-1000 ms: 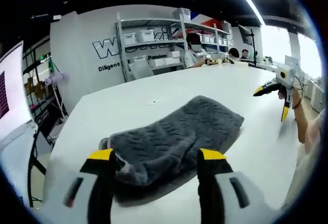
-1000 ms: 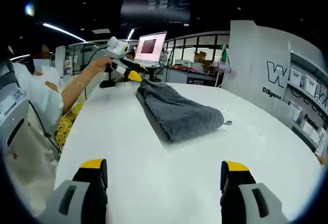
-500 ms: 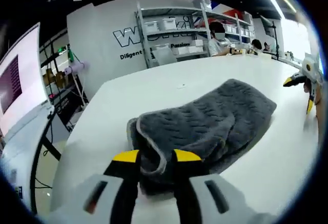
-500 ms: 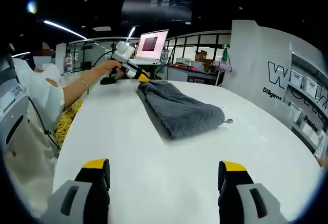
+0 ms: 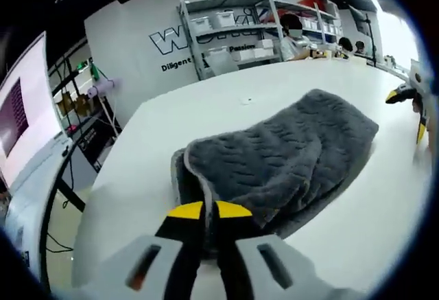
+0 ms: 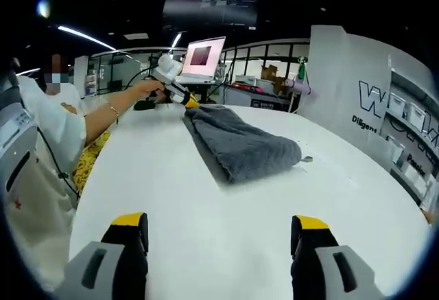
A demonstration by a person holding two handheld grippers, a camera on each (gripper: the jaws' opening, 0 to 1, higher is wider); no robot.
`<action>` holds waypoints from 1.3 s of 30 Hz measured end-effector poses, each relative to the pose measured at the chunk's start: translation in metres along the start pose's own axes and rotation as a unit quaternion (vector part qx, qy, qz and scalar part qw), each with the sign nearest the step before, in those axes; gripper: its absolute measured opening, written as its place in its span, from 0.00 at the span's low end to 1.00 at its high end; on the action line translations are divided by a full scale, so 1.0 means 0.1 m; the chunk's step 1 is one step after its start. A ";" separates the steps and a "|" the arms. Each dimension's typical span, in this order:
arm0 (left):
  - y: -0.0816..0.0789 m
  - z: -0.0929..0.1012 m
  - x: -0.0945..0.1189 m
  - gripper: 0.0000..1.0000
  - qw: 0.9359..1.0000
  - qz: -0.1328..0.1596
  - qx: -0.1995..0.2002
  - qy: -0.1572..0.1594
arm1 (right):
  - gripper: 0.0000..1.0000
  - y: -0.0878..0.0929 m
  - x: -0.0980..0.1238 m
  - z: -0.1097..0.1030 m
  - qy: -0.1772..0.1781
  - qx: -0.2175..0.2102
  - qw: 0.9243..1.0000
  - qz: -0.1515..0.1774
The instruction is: Fold the towel on the table until its edges align and the towel forms a compact rectangular stack.
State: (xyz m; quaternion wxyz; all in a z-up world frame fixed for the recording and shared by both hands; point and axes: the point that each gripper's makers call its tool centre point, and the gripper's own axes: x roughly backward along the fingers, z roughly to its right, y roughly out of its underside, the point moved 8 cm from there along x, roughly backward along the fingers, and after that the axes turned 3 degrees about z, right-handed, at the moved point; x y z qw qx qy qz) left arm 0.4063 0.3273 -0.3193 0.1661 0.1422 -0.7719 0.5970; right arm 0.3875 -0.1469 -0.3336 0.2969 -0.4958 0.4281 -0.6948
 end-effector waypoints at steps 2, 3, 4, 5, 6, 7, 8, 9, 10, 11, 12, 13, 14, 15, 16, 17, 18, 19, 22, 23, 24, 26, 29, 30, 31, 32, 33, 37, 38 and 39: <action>-0.06 -0.06 0.03 0.05 0.999 0.029 0.022 -0.012 | 0.89 0.00 0.00 0.00 0.000 0.001 1.000 0.000; -0.09 -0.09 0.06 0.05 0.998 0.042 0.032 -0.017 | 0.89 0.00 0.00 0.00 0.000 0.001 1.000 0.000; -0.12 -0.11 0.08 0.04 0.997 0.056 0.042 -0.021 | 0.89 0.00 0.00 0.00 0.000 0.001 1.000 0.000; -0.16 -0.14 0.11 0.04 0.996 0.069 0.052 -0.026 | 0.89 0.00 0.00 -0.01 0.000 0.002 1.000 0.001; -0.18 -0.17 0.13 0.04 0.995 0.076 0.054 -0.032 | 0.89 0.00 0.00 -0.01 0.000 0.002 1.000 0.000; -0.21 -0.19 0.16 0.04 0.995 0.080 0.054 -0.035 | 0.89 0.00 0.00 -0.01 0.000 0.001 1.000 -0.001; -0.23 -0.21 0.18 0.04 0.994 0.084 0.054 -0.039 | 0.89 0.01 0.00 -0.01 0.000 0.001 1.000 -0.002; -0.23 -0.21 0.18 0.04 0.994 0.085 0.054 -0.039 | 0.89 0.01 0.00 -0.01 0.001 0.001 1.000 -0.003; -0.25 -0.22 0.20 0.04 0.994 0.087 0.055 -0.042 | 0.89 0.01 0.00 -0.01 0.001 0.000 1.000 -0.003; -0.24 -0.23 0.20 0.04 0.994 0.084 0.054 -0.045 | 0.89 0.01 0.00 -0.01 0.001 0.000 1.000 -0.002; -0.19 -0.23 0.20 0.04 0.995 0.060 0.054 -0.050 | 0.89 0.01 0.00 -0.01 0.001 -0.001 1.000 -0.002; -0.17 -0.24 0.19 0.04 0.996 0.056 0.051 -0.053 | 0.89 0.01 0.00 -0.01 0.001 -0.001 1.000 -0.001; -0.11 -0.23 0.16 0.04 0.996 0.040 0.048 -0.056 | 0.88 0.02 0.00 -0.01 0.001 -0.002 1.000 -0.001; -0.10 -0.23 0.16 0.04 0.997 0.037 0.047 -0.057 | 0.88 0.02 0.00 -0.01 0.001 -0.001 1.000 -0.002; -0.04 -0.23 0.12 0.05 0.997 0.027 0.045 -0.061 | 0.88 0.02 0.00 -0.01 0.001 -0.001 1.000 -0.002; 0.00 -0.23 0.10 0.05 0.997 0.020 0.044 -0.065 | 0.88 0.02 0.00 -0.01 0.001 -0.001 1.000 -0.002; 0.02 -0.22 0.09 0.05 0.997 0.016 0.041 -0.069 | 0.88 0.02 0.00 -0.01 0.000 -0.001 1.000 -0.002; 0.07 -0.21 0.06 0.05 0.997 0.007 0.039 -0.072 | 0.88 0.02 0.00 -0.02 -0.001 -0.001 1.000 -0.003; 0.20 -0.17 0.00 0.05 0.996 -0.017 0.030 -0.078 | 0.88 0.03 0.00 -0.02 0.000 -0.001 1.000 -0.005; 0.23 -0.17 -0.01 0.05 0.996 -0.022 0.027 -0.080 | 0.88 0.03 0.00 -0.02 0.000 -0.001 1.000 -0.005; 0.26 -0.16 -0.03 0.05 0.996 -0.029 0.024 -0.081 | 0.88 0.03 0.00 -0.01 0.000 -0.001 1.000 -0.005; 0.32 -0.14 -0.08 0.05 0.996 -0.036 0.020 -0.084 | 0.88 0.04 0.00 -0.01 0.000 -0.003 1.000 -0.006; 0.38 -0.09 -0.14 0.05 0.996 -0.039 0.016 -0.083 | 0.88 0.04 -0.01 -0.02 0.000 -0.005 1.000 -0.007; 0.38 -0.09 -0.14 0.05 0.996 -0.040 0.011 -0.085 | 0.88 0.04 -0.01 -0.02 -0.002 -0.006 1.000 -0.005; 0.37 -0.09 -0.14 0.05 0.996 -0.040 0.007 -0.086 | 0.88 0.05 -0.01 -0.02 -0.002 -0.007 1.000 -0.008; 0.35 -0.10 -0.13 0.05 0.996 -0.040 0.003 -0.085 | 0.88 0.05 -0.01 -0.02 -0.001 -0.006 1.000 -0.009; 0.34 -0.10 -0.13 0.06 0.996 -0.036 0.001 -0.085 | 0.88 0.05 -0.01 -0.02 -0.001 -0.006 1.000 -0.009; 0.27 -0.13 -0.05 0.13 0.997 -0.002 0.006 -0.082 | 0.88 0.05 0.00 -0.01 -0.001 -0.007 1.000 -0.007; 0.24 -0.15 -0.02 0.19 0.996 0.013 0.013 -0.086 | 0.88 0.05 0.00 -0.01 -0.001 -0.008 1.000 -0.007; 0.22 -0.16 0.02 0.22 0.996 0.016 0.013 -0.087 | 0.89 0.06 0.00 -0.01 0.000 -0.009 1.000 -0.007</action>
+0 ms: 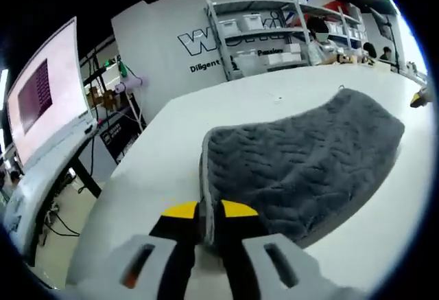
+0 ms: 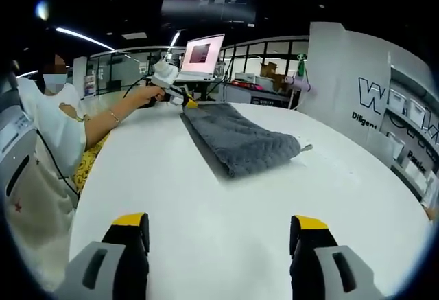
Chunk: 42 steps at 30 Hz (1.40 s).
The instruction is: Fold the towel on the table until its edges align and the towel forms a compact rectangular stack.
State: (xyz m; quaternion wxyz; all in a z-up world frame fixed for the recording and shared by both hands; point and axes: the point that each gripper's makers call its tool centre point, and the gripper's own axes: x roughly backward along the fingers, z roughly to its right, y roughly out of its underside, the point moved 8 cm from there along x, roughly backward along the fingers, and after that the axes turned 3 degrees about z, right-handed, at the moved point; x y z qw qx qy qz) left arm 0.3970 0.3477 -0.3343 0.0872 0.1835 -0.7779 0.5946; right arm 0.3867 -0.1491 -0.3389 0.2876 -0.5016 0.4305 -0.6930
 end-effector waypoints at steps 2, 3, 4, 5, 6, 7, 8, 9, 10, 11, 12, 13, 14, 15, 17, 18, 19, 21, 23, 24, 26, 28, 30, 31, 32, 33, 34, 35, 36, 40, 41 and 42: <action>-0.05 0.00 0.06 0.26 1.000 0.010 -0.002 0.003 | 0.89 0.00 0.00 0.00 0.001 -0.002 1.000 -0.001; -0.09 0.00 0.09 0.27 1.000 0.020 0.000 0.007 | 0.90 0.01 0.00 0.01 0.001 -0.003 1.000 -0.002; -0.13 0.00 0.13 0.29 1.000 0.029 0.001 0.011 | 0.90 0.01 0.00 0.01 0.002 -0.004 1.000 -0.002; -0.19 0.01 0.18 0.32 0.999 0.036 0.001 0.018 | 0.90 0.01 0.00 0.01 0.002 -0.005 1.000 -0.003; -0.23 0.02 0.23 0.35 0.999 0.040 0.000 0.025 | 0.91 0.01 0.00 0.01 0.003 -0.006 1.000 -0.003; -0.24 0.03 0.24 0.40 0.999 0.042 -0.002 0.028 | 0.91 0.02 0.00 0.01 0.004 -0.007 1.000 -0.003; -0.33 0.08 0.31 0.41 0.997 0.063 -0.002 0.045 | 0.91 0.02 0.00 0.02 0.005 -0.009 1.000 -0.002; -0.37 0.12 0.36 0.43 0.996 0.072 0.003 0.057 | 0.91 0.02 0.00 0.02 0.006 -0.010 1.000 -0.002; -0.39 0.14 0.39 0.47 0.995 0.076 0.005 0.067 | 0.91 0.02 0.01 0.02 0.006 -0.010 1.000 -0.002; -0.42 0.19 0.45 0.49 0.994 0.078 0.003 0.082 | 0.91 0.02 0.00 0.03 0.006 -0.012 1.000 -0.002; -0.43 0.23 0.49 0.52 0.993 0.078 0.001 0.092 | 0.91 0.02 0.00 0.03 0.006 -0.012 1.000 -0.002; -0.45 0.27 0.53 0.55 0.992 0.078 -0.002 0.103 | 0.91 0.03 0.00 0.03 0.005 -0.013 1.000 -0.003; -0.45 0.29 0.56 0.58 0.991 0.077 -0.005 0.109 | 0.91 0.03 0.00 0.02 0.005 -0.014 1.000 -0.004; -0.46 0.34 0.60 0.61 0.990 0.073 -0.010 0.119 | 0.91 0.03 -0.01 0.02 0.004 -0.014 1.000 -0.005; -0.46 0.39 0.65 0.69 0.989 0.068 -0.014 0.127 | 0.91 0.04 -0.01 0.02 0.003 -0.014 1.000 -0.007; -0.45 0.42 0.68 0.71 0.989 0.067 -0.017 0.131 | 0.91 0.04 -0.01 0.02 0.003 -0.014 1.000 -0.007; -0.45 0.44 0.70 0.73 0.988 0.065 -0.019 0.136 | 0.91 0.04 -0.02 0.01 0.002 -0.015 1.000 -0.007; -0.44 0.47 0.75 0.75 0.987 0.064 -0.019 0.146 | 0.91 0.04 -0.02 0.01 0.002 -0.016 1.000 -0.007; -0.43 0.51 0.80 0.77 0.986 0.064 -0.022 0.153 | 0.91 0.05 -0.02 0.02 0.002 -0.018 1.000 -0.008; -0.42 0.52 0.83 0.77 0.985 0.066 -0.021 0.155 | 0.91 0.05 -0.02 0.02 0.003 -0.018 1.000 -0.009; -0.39 0.55 0.86 0.78 0.984 0.065 -0.020 0.162 | 0.91 0.05 -0.02 0.02 0.002 -0.019 1.000 -0.009; -0.36 0.58 0.88 0.84 0.984 0.060 -0.021 0.168 | 0.91 0.05 -0.02 0.03 0.003 -0.021 1.000 -0.008; -0.32 0.62 0.92 0.88 0.983 0.055 -0.027 0.174 | 0.92 0.05 -0.02 0.03 0.003 -0.022 1.000 -0.007; -0.30 0.64 0.95 0.88 0.981 0.056 -0.028 0.182 | 0.92 0.05 -0.02 0.03 0.003 -0.023 1.000 -0.006; -0.29 0.66 0.97 0.88 0.979 0.060 -0.024 0.191 | 0.93 0.05 -0.02 0.04 0.003 -0.024 1.000 -0.006; -0.28 0.67 0.99 0.88 0.978 0.063 -0.020 0.197 | 0.98 0.05 -0.02 0.05 0.006 -0.033 0.999 -0.004; -0.28 0.67 1.00 0.88 0.978 0.064 -0.020 0.200 | 0.99 0.05 -0.03 0.06 0.009 -0.036 0.999 -0.005; -0.28 0.68 1.01 0.88 0.977 0.064 -0.021 0.203 | 0.99 0.05 -0.02 0.07 0.011 -0.034 0.999 -0.006; -0.27 0.69 1.03 0.89 0.976 0.064 -0.021 0.205 | 0.99 0.05 -0.02 0.07 0.011 -0.030 0.999 -0.007; -0.26 0.74 1.09 0.96 0.972 0.070 -0.023 0.223 | 0.99 0.05 -0.02 0.08 0.012 -0.035 0.999 -0.003; -0.25 0.76 1.11 0.96 0.970 0.072 -0.022 0.232 | 0.99 0.05 -0.03 0.09 0.012 -0.038 0.999 -0.004; -0.24 0.78 1.12 0.97 0.969 0.073 -0.020 0.236 | 0.99 0.06 -0.03 0.10 0.012 -0.040 0.999 -0.005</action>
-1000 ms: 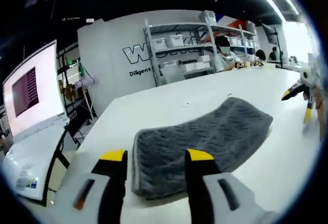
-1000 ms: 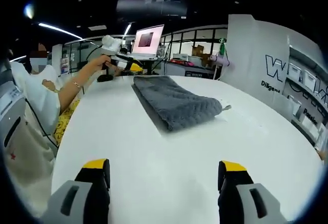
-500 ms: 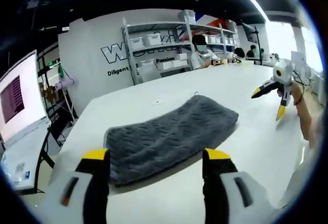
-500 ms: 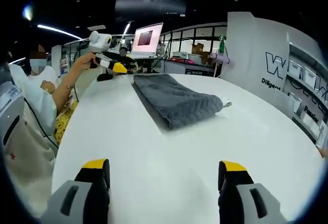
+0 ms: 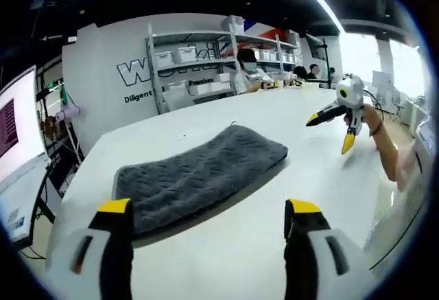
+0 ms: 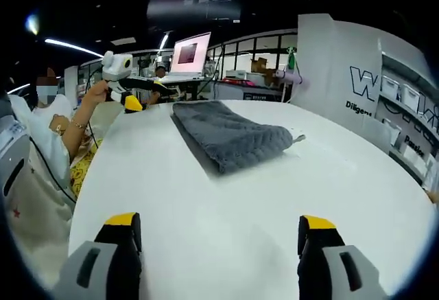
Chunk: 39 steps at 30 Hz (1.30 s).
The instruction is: Fold the towel on the table until its edges align and the towel forms a compact rectangular stack.
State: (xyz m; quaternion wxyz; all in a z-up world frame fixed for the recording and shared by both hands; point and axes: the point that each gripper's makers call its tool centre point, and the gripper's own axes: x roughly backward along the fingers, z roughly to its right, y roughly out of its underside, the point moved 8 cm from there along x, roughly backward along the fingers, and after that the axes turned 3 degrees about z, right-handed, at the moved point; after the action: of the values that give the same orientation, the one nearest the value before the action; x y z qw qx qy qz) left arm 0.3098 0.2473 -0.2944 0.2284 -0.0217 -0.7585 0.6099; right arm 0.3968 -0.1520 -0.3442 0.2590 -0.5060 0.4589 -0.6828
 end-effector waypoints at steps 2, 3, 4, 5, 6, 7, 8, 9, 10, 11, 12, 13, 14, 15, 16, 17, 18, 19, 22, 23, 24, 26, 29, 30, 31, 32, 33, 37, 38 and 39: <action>0.02 0.04 0.00 1.00 1.000 -0.001 -0.004 0.009 | 0.99 0.01 -0.01 0.01 0.000 -0.001 1.000 -0.002; 0.04 0.05 0.00 0.99 1.000 -0.004 -0.007 0.013 | 0.99 0.01 -0.01 0.01 0.000 -0.003 1.000 -0.002; 0.06 0.07 -0.01 1.00 1.000 -0.008 -0.008 0.019 | 0.99 0.00 -0.02 0.01 -0.002 -0.005 1.000 -0.001; 0.07 0.09 -0.02 1.00 1.000 -0.007 -0.007 0.023 | 0.99 0.00 -0.02 0.01 -0.004 -0.006 1.000 0.000; 0.08 0.10 -0.02 1.00 1.000 -0.007 -0.006 0.026 | 0.99 -0.02 -0.02 0.01 -0.008 -0.008 1.000 0.002; 0.09 0.11 -0.02 1.00 1.000 -0.007 -0.005 0.030 | 0.99 -0.03 -0.02 0.02 -0.009 -0.011 1.000 0.005; 0.11 0.12 -0.01 1.00 0.999 -0.006 -0.003 0.032 | 0.99 -0.05 -0.02 0.03 -0.010 -0.015 1.000 0.009; 0.12 0.12 0.00 1.00 0.999 -0.006 -0.003 0.032 | 0.99 -0.08 -0.01 0.04 -0.009 -0.019 1.000 0.014; 0.13 0.12 0.00 1.00 0.999 -0.006 -0.003 0.032 | 0.99 -0.09 -0.01 0.05 -0.008 -0.020 1.000 0.014; 0.15 0.12 0.01 1.00 1.000 -0.007 -0.002 0.031 | 0.99 -0.11 0.00 0.05 -0.005 -0.022 1.000 0.015; 0.17 0.10 0.03 1.00 1.000 -0.007 0.000 0.028 | 0.99 -0.15 0.01 0.07 -0.002 -0.023 1.000 0.015; 0.18 0.09 0.03 1.00 1.000 -0.008 0.001 0.026 | 0.99 -0.16 0.02 0.08 0.001 -0.026 1.000 0.016; 0.20 0.08 0.04 1.00 1.000 -0.010 0.001 0.023 | 0.99 -0.19 0.03 0.09 0.006 -0.031 0.999 0.017; 0.21 0.07 0.04 1.00 1.000 -0.012 0.001 0.021 | 0.99 -0.20 0.03 0.10 0.009 -0.033 0.999 0.016; 0.24 0.06 0.06 1.00 1.000 -0.020 -0.003 0.017 | 0.99 -0.23 0.03 0.12 0.015 -0.037 0.999 0.015; 0.25 0.06 0.06 1.00 1.000 -0.022 -0.004 0.016 | 0.99 -0.25 0.02 0.13 0.018 -0.043 0.999 0.015; 0.26 0.06 0.07 1.00 1.000 -0.023 -0.005 0.015 | 0.99 -0.27 0.01 0.15 0.020 -0.051 0.998 0.013; 0.27 0.06 0.08 1.00 1.000 -0.024 -0.005 0.017 | 0.99 -0.30 0.00 0.17 0.020 -0.057 0.998 0.013; 0.29 0.07 0.11 1.00 0.999 -0.025 -0.006 0.025 | 0.99 -0.40 -0.02 0.24 0.033 -0.074 0.997 0.017; 0.30 0.07 0.11 1.00 0.999 -0.026 -0.007 0.025 | 0.98 -0.43 -0.03 0.25 0.035 -0.076 0.996 0.018; 0.30 0.07 0.12 1.00 0.999 -0.026 -0.007 0.026 | 0.98 -0.48 -0.04 0.27 0.039 -0.078 0.996 0.020; 0.31 0.07 0.12 1.00 0.999 -0.024 -0.007 0.026 | 0.97 -0.59 -0.07 0.32 0.051 -0.093 0.994 0.031; 0.32 0.07 0.13 0.99 0.999 -0.020 -0.005 0.027 | 0.92 -0.74 -0.14 0.49 0.090 -0.114 0.988 0.043; 0.32 0.07 0.13 0.99 0.999 -0.020 -0.004 0.027 | 0.90 -0.78 -0.17 0.54 0.103 -0.113 0.987 0.043; 0.32 0.07 0.13 0.99 0.999 -0.019 -0.005 0.027 | 0.88 -0.81 -0.22 0.57 0.111 -0.113 0.986 0.041; 0.32 0.07 0.13 0.99 0.999 -0.019 -0.005 0.027 | 0.84 -0.85 -0.27 0.61 0.118 -0.114 0.986 0.039; 0.32 0.07 0.14 0.99 1.000 -0.016 -0.005 0.025 | 0.83 -0.87 -0.32 0.63 0.121 -0.115 0.985 0.040; 0.30 0.07 0.18 0.99 1.000 -0.010 -0.007 0.026 | 0.79 -0.91 -0.54 0.72 0.124 -0.141 0.982 0.036; 0.30 0.07 0.19 0.99 1.000 -0.011 -0.009 0.027 | 0.75 -0.90 -0.60 0.73 0.126 -0.143 0.981 0.032; 0.30 0.07 0.21 0.99 1.000 -0.011 -0.010 0.026 | 0.72 -0.90 -0.66 0.74 0.129 -0.144 0.981 0.029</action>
State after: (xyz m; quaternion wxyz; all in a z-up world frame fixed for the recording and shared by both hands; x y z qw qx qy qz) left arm 0.2813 0.2554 -0.3170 0.2542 -0.0314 -0.7588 0.5989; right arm 0.4984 -0.0851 -0.2896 0.1412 -0.4322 0.5965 -0.6614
